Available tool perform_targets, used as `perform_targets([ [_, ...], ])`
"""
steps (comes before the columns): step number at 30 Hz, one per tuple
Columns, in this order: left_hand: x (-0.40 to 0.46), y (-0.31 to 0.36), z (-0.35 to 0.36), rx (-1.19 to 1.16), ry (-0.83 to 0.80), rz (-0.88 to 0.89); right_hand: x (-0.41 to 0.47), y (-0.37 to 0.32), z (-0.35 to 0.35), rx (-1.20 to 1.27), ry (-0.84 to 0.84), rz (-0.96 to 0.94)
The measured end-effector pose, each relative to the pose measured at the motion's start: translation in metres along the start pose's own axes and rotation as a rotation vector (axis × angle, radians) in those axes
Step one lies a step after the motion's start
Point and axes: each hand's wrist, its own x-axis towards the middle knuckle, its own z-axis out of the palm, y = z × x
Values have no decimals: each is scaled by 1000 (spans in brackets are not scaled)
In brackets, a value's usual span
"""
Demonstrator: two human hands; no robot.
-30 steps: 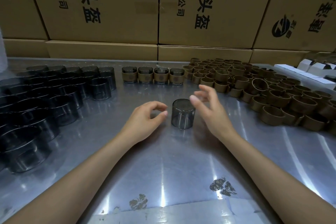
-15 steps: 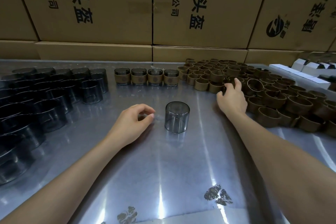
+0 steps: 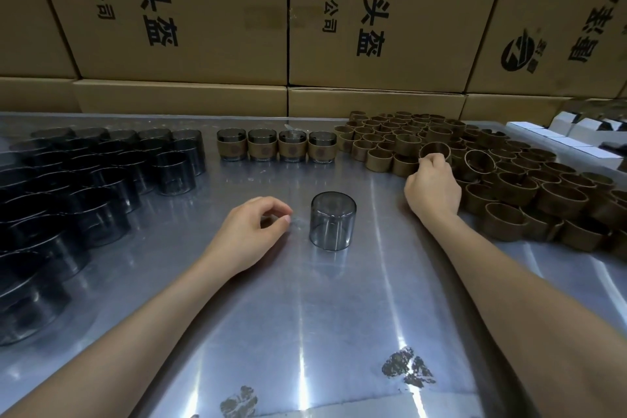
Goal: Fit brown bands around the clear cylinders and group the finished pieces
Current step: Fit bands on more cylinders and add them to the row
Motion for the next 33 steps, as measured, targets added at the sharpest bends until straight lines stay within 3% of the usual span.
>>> perform_targets([
  [4, 0, 0, 1, -5, -6, -1, -7, -2, -4, 49, 46, -36],
  [8, 0, 0, 0, -1, -13, -1, -27, -8, -13, 89, 93, -191],
  [14, -1, 2, 0, 7, -21, 2, -71, -28, -32, 142, 13, -385],
  [24, -1, 1, 0, 7, -29, 3, -88, -41, -34, 260, -9, -430],
  [26, 0, 0, 0, -14, -19, 7, -84, -38, -33, 391, -94, -379],
  [30, -3, 3, 1, -41, -7, 79, -75, -33, -28, 499, -440, -225],
  [33, -7, 7, 1, -22, -52, 197, -72, -33, -24, 539, -476, -209],
])
